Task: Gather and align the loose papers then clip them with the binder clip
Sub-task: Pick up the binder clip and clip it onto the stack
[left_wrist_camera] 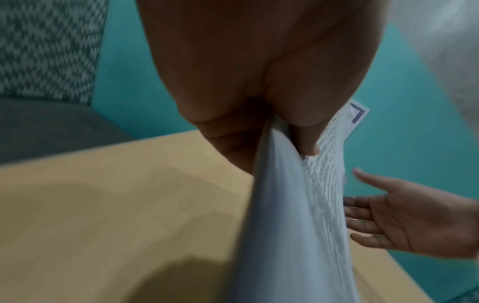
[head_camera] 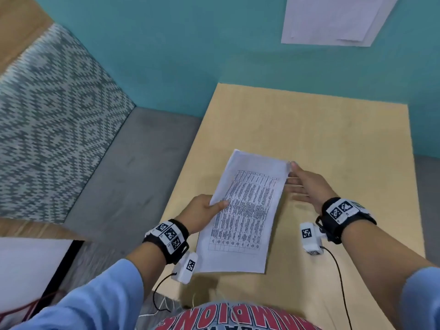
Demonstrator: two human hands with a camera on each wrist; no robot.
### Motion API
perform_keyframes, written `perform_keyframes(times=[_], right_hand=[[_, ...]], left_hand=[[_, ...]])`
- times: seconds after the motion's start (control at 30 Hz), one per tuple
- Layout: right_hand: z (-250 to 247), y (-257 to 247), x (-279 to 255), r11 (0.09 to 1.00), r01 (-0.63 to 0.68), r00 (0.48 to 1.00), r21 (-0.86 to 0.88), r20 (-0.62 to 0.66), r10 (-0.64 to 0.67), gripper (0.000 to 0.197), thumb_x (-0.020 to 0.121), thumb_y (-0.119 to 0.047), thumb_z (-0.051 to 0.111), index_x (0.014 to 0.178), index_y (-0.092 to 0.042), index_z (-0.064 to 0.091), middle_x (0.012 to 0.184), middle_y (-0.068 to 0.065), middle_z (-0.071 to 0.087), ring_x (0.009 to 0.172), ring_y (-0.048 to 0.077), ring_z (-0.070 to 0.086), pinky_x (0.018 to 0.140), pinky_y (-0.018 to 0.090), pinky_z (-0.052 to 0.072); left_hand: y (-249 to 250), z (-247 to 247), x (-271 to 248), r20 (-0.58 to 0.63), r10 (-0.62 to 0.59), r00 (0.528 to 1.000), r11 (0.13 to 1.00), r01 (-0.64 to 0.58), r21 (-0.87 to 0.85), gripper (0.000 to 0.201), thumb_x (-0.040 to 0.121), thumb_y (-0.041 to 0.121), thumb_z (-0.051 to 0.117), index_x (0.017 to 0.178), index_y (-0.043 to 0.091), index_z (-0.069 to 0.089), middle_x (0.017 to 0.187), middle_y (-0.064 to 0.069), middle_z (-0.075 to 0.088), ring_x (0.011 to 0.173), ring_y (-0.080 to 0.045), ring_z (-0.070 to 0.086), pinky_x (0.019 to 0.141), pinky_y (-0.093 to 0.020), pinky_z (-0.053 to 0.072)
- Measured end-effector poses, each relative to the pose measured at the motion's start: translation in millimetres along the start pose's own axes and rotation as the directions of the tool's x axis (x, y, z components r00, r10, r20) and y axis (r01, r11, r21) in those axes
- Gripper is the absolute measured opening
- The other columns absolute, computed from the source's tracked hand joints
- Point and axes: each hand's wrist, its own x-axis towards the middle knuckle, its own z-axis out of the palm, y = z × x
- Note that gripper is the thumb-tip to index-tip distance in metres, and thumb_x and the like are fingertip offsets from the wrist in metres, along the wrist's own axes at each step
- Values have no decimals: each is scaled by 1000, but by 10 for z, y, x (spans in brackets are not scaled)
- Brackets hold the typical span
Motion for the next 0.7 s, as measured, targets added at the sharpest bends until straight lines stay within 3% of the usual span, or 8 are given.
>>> perform_keyframes(times=[0.13, 0.23, 0.3, 0.37, 0.5, 0.57, 0.63, 0.7], right_hand=[[61, 26, 705, 978, -40, 961, -204, -277, -19, 54, 90, -60, 65, 87, -7, 74, 92, 16, 80, 84, 36, 78, 79, 49, 64], [191, 31, 1017, 916, -95, 926, -389, -373, -63, 64, 93, -57, 57, 79, 2, 76, 77, 24, 77, 72, 40, 74, 57, 31, 50], [265, 39, 1182, 899, -140, 927, -415, -374, -28, 55, 89, -56, 59, 74, -7, 78, 73, 21, 77, 66, 38, 72, 61, 33, 52], [302, 68, 1313, 884, -171, 922, -434, -386, -11, 40, 84, -49, 62, 78, -15, 81, 76, 19, 77, 70, 39, 74, 73, 40, 62], [251, 183, 1453, 923, -164, 899, -347, -439, -5, 26, 83, -34, 58, 87, -18, 78, 85, 15, 79, 77, 37, 77, 75, 53, 65], [219, 193, 1337, 967, -141, 907, -213, -419, 40, 15, 82, -30, 70, 89, -18, 76, 88, 14, 80, 82, 34, 79, 74, 54, 66], [162, 203, 1123, 993, -113, 943, -38, -320, 95, 11, 80, -21, 81, 86, -15, 75, 92, 13, 81, 91, 29, 80, 80, 52, 65], [82, 173, 773, 992, -55, 973, 116, -219, 80, 12, 85, -13, 81, 90, -6, 73, 100, 19, 80, 99, 31, 78, 92, 52, 62]], left_hand=[[-95, -237, 61, -65, 22, 998, 997, -18, 69, 99, 78, 91, 57, 102, -5, 68, 80, -13, 69, 72, -18, 62, 73, -46, 58], [-166, -367, 75, -86, -9, 996, 998, 14, 65, 97, 81, 88, 58, 96, -8, 64, 78, -10, 63, 70, -20, 61, 71, -48, 57], [-171, -425, 75, -92, -35, 995, 999, 38, 33, 85, 88, 77, 62, 97, -7, 67, 85, -16, 75, 75, -30, 72, 81, -48, 61], [-175, -462, 89, -95, -59, 994, 998, 59, -9, 69, 95, 65, 64, 101, -4, 72, 100, -24, 81, 91, -41, 79, 91, -54, 63], [-142, -502, 128, -93, -54, 994, 997, 48, -62, 48, 102, 48, 65, 107, 1, 77, 105, -17, 83, 98, -34, 80, 94, -50, 63], [-151, -502, 162, -82, -36, 996, 997, 31, -68, 47, 102, 46, 64, 105, 1, 77, 101, -14, 84, 93, -29, 81, 89, -43, 65], [-135, -504, 157, -77, -19, 997, 998, 14, -65, 52, 101, 50, 65, 101, -1, 75, 93, -7, 83, 82, -17, 79, 82, -34, 64], [-91, -505, 137, -77, 15, 997, 999, -19, -44, 77, 92, 68, 65, 103, -8, 70, 91, -9, 77, 81, -20, 71, 83, -39, 60]])
